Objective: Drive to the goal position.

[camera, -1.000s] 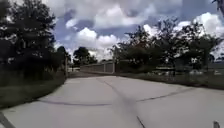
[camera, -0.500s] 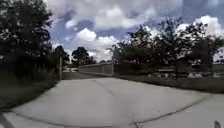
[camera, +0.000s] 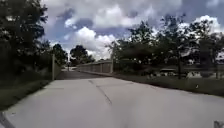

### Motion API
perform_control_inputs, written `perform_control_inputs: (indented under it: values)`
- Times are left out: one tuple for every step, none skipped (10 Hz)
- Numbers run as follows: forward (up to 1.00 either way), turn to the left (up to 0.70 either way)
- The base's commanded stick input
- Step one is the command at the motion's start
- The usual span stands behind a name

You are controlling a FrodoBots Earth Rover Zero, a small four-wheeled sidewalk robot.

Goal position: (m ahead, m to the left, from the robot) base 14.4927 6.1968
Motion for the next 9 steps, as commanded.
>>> perform_control_inputs:
  values:
    - [1.0, 0.27]
    - [1.0, 0.27]
    - [1.0, 0.27]
    - [1.0, 0.27]
    - [1.0, 0.27]
    - [1.0, 0.27]
    - [1.0, 0.27]
    - [1.0, 0.27]
    - [1.0, 0.27]
